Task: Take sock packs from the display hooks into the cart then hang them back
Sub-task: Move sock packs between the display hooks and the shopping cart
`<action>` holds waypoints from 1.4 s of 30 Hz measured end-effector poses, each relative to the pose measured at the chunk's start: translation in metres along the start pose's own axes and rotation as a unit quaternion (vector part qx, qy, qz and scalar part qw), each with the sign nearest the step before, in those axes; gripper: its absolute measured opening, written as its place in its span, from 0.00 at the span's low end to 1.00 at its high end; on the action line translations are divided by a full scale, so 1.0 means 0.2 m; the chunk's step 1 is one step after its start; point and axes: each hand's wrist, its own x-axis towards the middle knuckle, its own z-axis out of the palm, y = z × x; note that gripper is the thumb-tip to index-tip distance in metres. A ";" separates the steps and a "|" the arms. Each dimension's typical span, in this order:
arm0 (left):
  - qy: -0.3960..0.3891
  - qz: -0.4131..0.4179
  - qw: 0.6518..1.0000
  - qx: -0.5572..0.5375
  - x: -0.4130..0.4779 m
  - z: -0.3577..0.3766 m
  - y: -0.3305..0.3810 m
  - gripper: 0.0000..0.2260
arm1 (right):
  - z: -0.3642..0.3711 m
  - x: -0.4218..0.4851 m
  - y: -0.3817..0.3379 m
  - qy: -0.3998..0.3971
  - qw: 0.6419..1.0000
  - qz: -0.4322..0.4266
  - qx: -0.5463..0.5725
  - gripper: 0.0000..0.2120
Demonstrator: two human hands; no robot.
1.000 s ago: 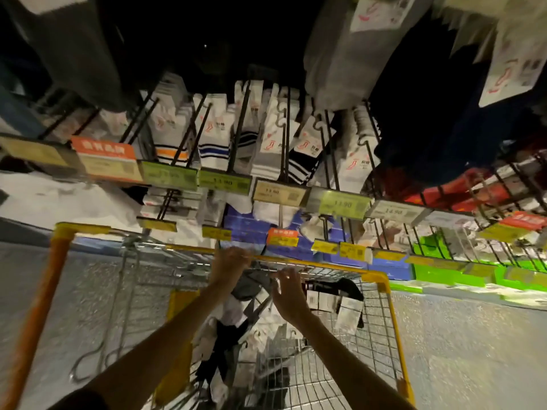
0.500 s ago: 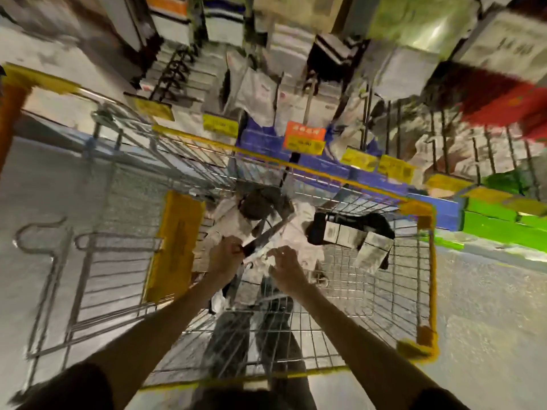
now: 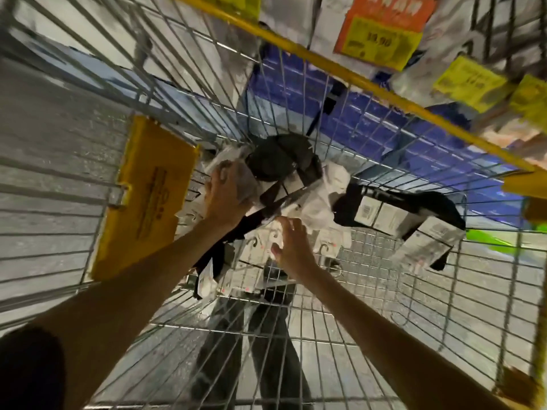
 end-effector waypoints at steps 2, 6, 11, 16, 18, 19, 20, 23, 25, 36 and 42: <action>0.000 -0.001 1.000 -0.021 0.01 0.00 0.03 0.31 | 0.01 0.01 -0.02 0.001 1.000 0.004 0.010 0.29; 0.053 0.044 0.996 -0.057 -0.10 -0.10 0.07 0.19 | 0.02 0.00 -0.05 0.024 0.999 -0.014 0.034 0.27; 0.042 0.060 0.997 -0.028 -0.44 -0.16 0.07 0.17 | 0.00 -0.07 -0.10 0.042 0.976 0.064 0.202 0.15; 0.033 0.123 0.992 -0.004 -0.72 -0.18 0.12 0.19 | -0.09 -0.07 -0.20 -0.075 0.773 0.260 0.574 0.24; 0.025 0.223 0.974 0.015 -0.79 -0.17 0.12 0.17 | -0.11 -0.07 -0.20 -0.103 0.714 0.249 0.646 0.23; 0.009 0.266 0.964 0.015 -0.82 -0.17 0.11 0.16 | -0.11 -0.07 -0.20 -0.115 0.703 0.231 0.663 0.23; -0.011 0.297 0.955 0.016 -0.85 -0.17 0.12 0.15 | -0.11 -0.07 -0.20 -0.121 0.693 0.215 0.678 0.20; -0.041 0.338 0.940 0.012 -0.88 -0.19 0.10 0.17 | -0.14 -0.05 -0.14 -0.104 0.689 0.163 0.698 0.19; 0.015 0.297 0.952 -0.070 -0.87 -0.20 0.11 0.15 | -0.20 -0.04 -0.09 -0.094 0.694 0.133 0.701 0.30; -0.375 -0.116 0.816 -0.425 -0.51 -0.20 0.10 0.21 | -0.27 -0.23 -0.07 -0.188 0.771 0.027 0.608 0.18; -0.350 -0.090 0.846 -0.392 -0.61 -0.22 0.18 0.15 | -0.22 -0.22 -0.07 -0.184 0.692 0.107 0.689 0.17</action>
